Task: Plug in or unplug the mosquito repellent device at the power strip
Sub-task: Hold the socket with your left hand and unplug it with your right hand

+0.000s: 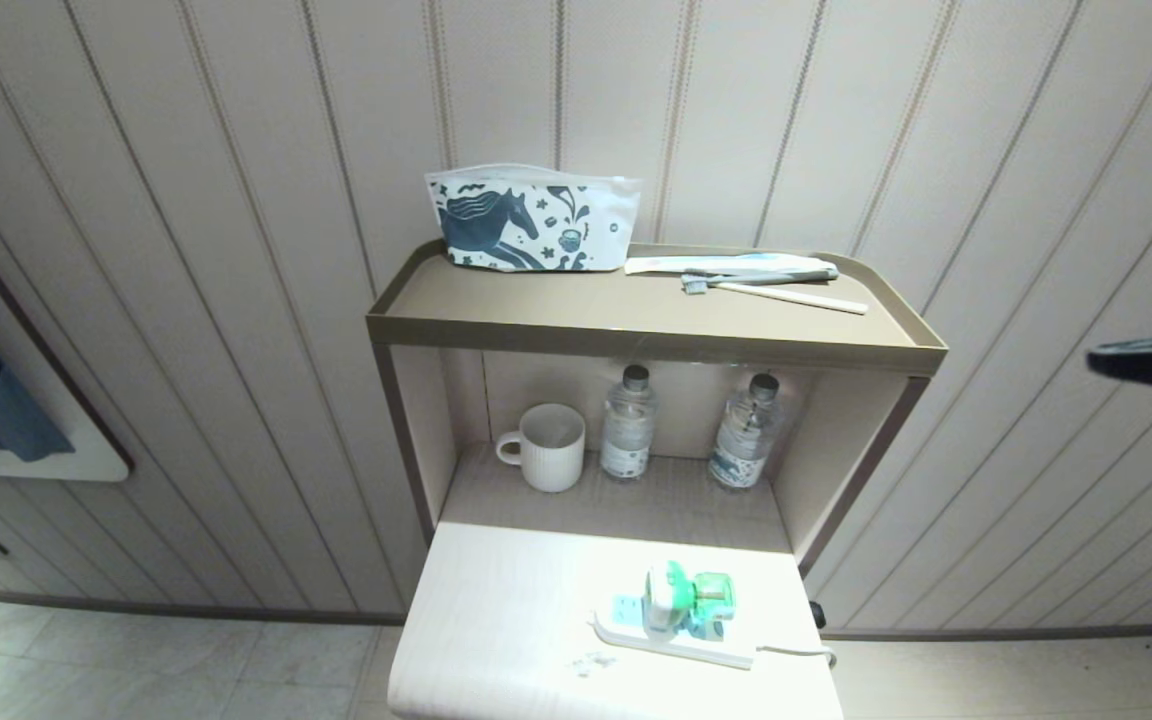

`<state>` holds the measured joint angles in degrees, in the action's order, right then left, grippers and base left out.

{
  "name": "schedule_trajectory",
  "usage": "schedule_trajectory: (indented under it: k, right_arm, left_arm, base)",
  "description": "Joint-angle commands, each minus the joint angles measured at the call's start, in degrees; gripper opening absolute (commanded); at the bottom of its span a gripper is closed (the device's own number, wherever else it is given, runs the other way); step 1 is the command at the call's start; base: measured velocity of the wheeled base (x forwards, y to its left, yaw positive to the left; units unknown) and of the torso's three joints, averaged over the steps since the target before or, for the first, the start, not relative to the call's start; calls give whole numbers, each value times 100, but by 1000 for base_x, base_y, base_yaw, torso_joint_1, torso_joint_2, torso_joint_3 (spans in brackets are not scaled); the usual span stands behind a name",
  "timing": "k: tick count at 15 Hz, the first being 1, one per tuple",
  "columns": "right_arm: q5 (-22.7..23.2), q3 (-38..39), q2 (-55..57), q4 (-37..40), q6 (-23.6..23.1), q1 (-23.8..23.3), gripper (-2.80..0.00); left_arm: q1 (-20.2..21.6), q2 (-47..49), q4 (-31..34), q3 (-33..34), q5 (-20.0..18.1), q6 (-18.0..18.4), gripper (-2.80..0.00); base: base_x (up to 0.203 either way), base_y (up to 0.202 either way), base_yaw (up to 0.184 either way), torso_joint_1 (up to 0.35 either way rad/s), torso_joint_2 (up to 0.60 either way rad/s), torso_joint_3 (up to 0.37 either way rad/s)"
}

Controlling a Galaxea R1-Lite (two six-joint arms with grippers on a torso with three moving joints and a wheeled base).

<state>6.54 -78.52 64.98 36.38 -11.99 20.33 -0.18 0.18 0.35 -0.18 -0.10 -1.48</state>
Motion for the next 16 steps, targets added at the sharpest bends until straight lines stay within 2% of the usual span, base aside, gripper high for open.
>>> schedule_trajectory:
  k: [1,5,6,8,10,12,16]
  right_arm:
    - [-11,-59,1127,423,-529,247,-280]
    - [-46,-54,2175,691,-1025,1094,-280]
    - [-172,-60,2321,700,-1245,1270,-280]
    - [-941,-27,2569,669,-1896,1396,-280]
    - [-1571,-103,2938,654,-2254,1569,-280]
    - [-1718,-180,3197,690,-2437,1809,-280]
    - [-1738,-203,3800,639,-2631,1884,-280]
  left_arm:
    - [1,8,0,1,1,-2,-280]
    - [1,2,3,1,1,-2,-280]
    - [1,-1,0,1,1,-2,-280]
    - [1,-1,9,1,1,-2,-280]
    - [1,-1,9,1,1,-2,-280]
    - [1,-1,17,-8,-8,7,-280]
    - [1,-1,35,-8,-8,7,-280]
  base:
    - [0,0,0,0,0,0]
    - [0,0,0,0,0,0]
    - [0,0,0,0,0,0]
    - [0,0,0,0,0,0]
    - [0,0,0,0,0,0]
    - [0,0,0,0,0,0]
    - [0,0,0,0,0,0]
